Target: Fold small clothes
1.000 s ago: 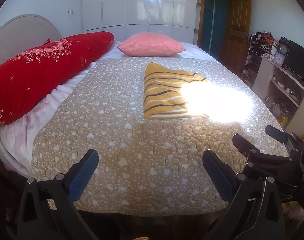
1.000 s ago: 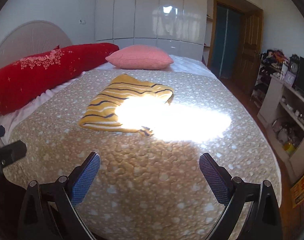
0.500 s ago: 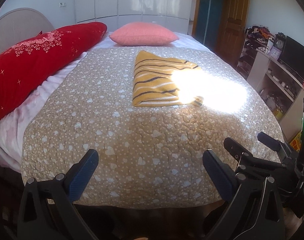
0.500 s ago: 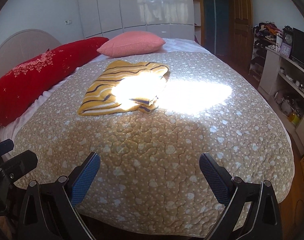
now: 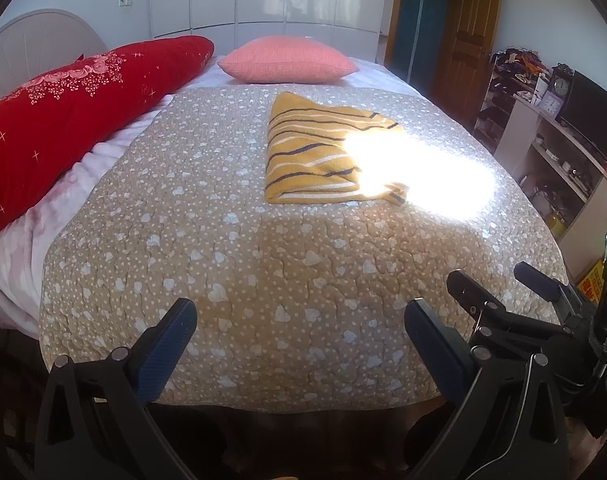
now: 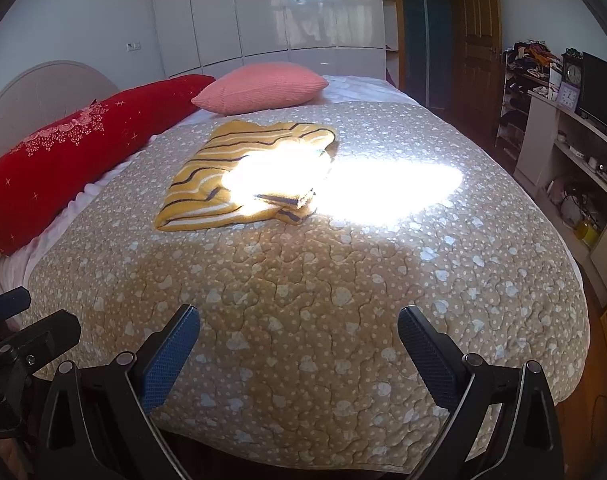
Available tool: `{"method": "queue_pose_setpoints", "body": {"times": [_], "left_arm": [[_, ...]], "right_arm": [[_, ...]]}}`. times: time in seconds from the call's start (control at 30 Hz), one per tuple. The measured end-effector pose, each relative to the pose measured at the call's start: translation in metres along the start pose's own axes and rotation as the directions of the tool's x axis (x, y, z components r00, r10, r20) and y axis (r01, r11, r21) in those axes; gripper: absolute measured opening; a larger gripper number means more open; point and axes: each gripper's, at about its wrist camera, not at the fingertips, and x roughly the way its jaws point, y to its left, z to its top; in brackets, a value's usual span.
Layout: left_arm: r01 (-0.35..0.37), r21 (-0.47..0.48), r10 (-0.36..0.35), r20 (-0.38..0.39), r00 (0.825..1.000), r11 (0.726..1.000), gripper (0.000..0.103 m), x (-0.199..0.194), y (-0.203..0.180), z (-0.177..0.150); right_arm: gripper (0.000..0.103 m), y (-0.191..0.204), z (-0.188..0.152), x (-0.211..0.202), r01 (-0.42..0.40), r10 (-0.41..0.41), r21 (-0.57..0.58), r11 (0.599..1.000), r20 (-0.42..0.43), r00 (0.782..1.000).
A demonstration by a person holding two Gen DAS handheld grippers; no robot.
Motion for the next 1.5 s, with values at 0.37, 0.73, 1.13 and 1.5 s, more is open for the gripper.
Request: {"method": "queue_pose_setpoints", "body": {"times": [0.37,0.73,1.13,1.5], "left_arm": [[0.009,0.006,-0.009,-0.009,1.000,1.000,0.103,0.0018,-0.0006,-0.0020],[0.017,-0.003,-0.017,-0.029,0.999,1.000,0.103,0.0052,0.0021,-0.0028],[0.019,-0.006,-0.019,-0.034,0.999,1.000,0.103,0.0063,0.0029,-0.0033],[0.024,-0.011,-0.024,-0.044,0.999,1.000,0.103,0.0088,0.0034,-0.0039]], "right_arm": [[0.101,0.0007,-0.0027,0.0037,-0.004,0.004,0.008,1.000,-0.012,1.000],[0.101,0.0022,-0.0074,0.0066,-0.005,0.006,0.023,1.000,-0.029,1.000],[0.101,0.0066,-0.0092,0.0076,-0.005,0.005,0.014,1.000,-0.035,0.999],[0.101,0.0087,-0.0081,0.0063,-0.008,0.008,0.008,1.000,-0.028,1.000]]}}
